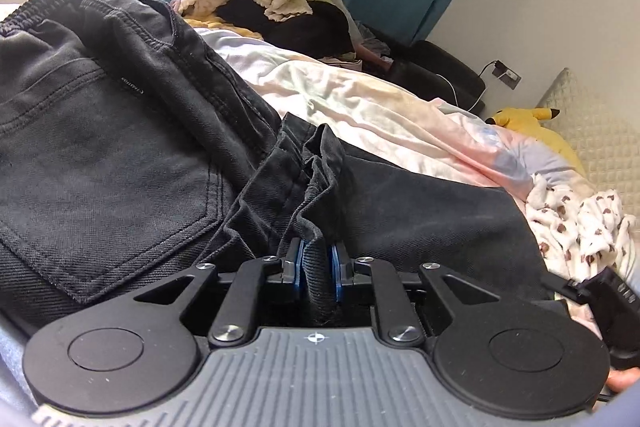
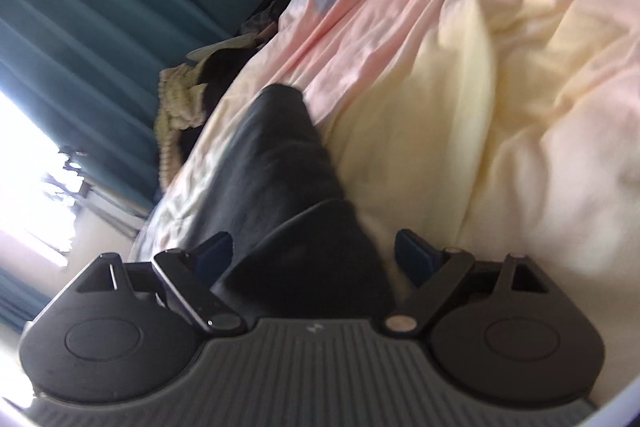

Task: Fold clothes

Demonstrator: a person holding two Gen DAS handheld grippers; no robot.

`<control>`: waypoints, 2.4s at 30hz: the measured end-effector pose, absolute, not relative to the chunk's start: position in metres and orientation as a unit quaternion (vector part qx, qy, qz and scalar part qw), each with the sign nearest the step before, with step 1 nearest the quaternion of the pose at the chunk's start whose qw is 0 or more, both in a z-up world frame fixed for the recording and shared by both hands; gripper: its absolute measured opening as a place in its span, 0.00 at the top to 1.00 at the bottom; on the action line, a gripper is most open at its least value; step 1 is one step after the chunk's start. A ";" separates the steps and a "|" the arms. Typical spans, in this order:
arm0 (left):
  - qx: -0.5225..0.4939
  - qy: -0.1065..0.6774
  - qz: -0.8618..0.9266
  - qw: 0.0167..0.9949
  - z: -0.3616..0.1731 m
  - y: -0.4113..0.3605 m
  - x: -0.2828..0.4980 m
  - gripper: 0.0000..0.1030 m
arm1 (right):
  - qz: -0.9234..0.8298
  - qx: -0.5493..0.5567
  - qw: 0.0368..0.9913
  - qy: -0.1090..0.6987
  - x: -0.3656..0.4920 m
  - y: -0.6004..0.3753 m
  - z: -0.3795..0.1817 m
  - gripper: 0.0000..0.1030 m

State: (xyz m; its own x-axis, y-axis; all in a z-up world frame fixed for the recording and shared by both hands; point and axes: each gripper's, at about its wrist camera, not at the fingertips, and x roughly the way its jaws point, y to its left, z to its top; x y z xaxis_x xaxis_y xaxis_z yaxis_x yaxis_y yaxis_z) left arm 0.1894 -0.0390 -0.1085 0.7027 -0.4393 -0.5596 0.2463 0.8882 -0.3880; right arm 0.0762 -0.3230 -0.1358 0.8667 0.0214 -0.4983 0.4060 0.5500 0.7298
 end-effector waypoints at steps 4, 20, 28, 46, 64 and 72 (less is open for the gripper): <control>-0.141 0.336 -0.184 0.913 -0.109 -0.040 0.188 0.83 | -0.017 0.440 0.885 0.152 0.072 -0.308 -0.105 0.13; -0.138 0.333 -0.190 0.913 -0.110 -0.043 0.190 0.81 | -0.114 0.493 0.831 0.232 0.081 -0.323 -0.145 0.20; -0.134 0.331 -0.186 0.915 -0.111 -0.043 0.189 0.81 | 0.030 0.477 0.866 0.149 0.093 -0.304 -0.115 0.12; -0.097 0.228 -0.187 0.951 -0.054 -0.036 0.114 0.45 | -0.070 0.410 0.889 0.192 0.077 -0.324 -0.050 0.86; 0.028 0.352 -0.331 0.875 -0.095 -0.261 0.121 0.42 | -0.131 0.290 0.941 0.117 -0.089 -0.472 0.055 0.87; 0.020 0.357 -0.333 0.873 -0.086 -0.247 0.119 0.30 | -0.155 0.207 0.961 0.098 -0.054 -0.440 0.087 0.86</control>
